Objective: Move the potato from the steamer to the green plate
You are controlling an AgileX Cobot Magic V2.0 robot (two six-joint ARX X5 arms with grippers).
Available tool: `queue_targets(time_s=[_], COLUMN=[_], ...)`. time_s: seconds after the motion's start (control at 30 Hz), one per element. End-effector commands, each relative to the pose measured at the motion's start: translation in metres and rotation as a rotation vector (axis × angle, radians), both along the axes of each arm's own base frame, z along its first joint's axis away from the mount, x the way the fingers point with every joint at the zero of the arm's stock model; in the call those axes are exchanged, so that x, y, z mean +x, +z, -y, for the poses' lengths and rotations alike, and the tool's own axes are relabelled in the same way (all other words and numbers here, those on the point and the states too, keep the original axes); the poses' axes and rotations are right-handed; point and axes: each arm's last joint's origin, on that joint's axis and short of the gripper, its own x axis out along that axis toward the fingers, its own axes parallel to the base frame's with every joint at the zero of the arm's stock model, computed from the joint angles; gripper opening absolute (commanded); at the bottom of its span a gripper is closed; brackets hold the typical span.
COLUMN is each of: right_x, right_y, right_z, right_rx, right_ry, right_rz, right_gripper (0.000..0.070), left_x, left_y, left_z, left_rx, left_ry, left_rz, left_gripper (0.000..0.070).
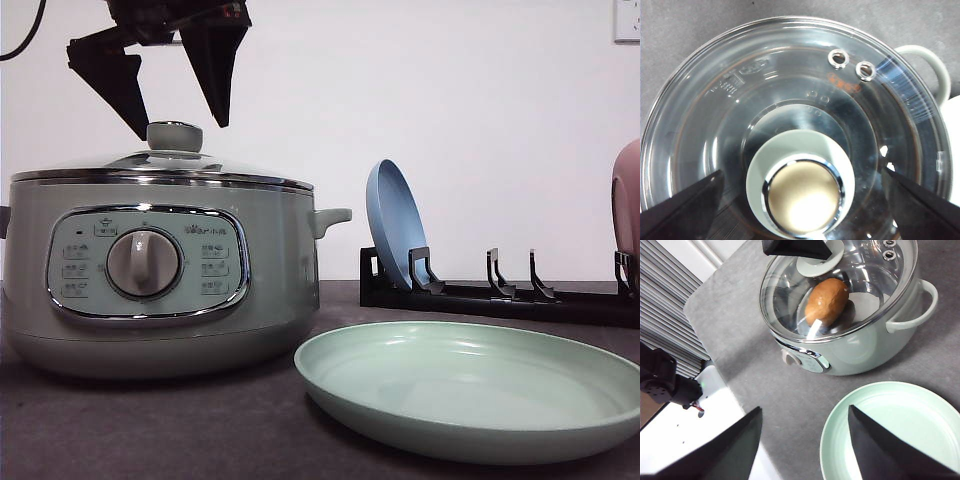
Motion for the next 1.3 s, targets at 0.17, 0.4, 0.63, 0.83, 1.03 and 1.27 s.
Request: queue_targets(time_s=[0.17, 0.4, 0.63, 0.83, 1.03, 1.27], right_x=[0.001, 0.001, 0.001, 0.001, 0.001, 0.001], right_y=[0.002, 0.002, 0.002, 0.002, 0.002, 0.002], right_z=[-0.001, -0.001, -0.001, -0.001, -0.001, -0.001], right_rx=[-0.037, -0.036, -0.037, -0.038, -0.039, -0.038], right_ry=[-0.009, -0.009, -0.009, -0.008, -0.008, -0.008], right_rz=[0.028, 0.027, 0.028, 0.031, 0.033, 0.033], right_gripper=[0.0339, 0.0339, 0.0339, 0.0339, 0.0339, 0.0339], left_x=[0.007, 0.008, 0.01, 0.008, 0.008, 0.006], left_y=[-0.004, -0.01, -0.01, -0.01, -0.011, -0.011], left_z=[0.006, 0.006, 0.006, 0.006, 0.006, 0.005], left_rx=[0.014, 0.031, 0.026, 0.033, 0.035, 0.041], left_ry=[-0.012, -0.01, -0.01, -0.009, -0.006, -0.004], left_rz=[-0.007, -0.045, -0.035, -0.051, -0.058, -0.072], left_gripper=[0.0616, 0.0583, 0.0508, 0.0457, 0.0377, 0.0127])
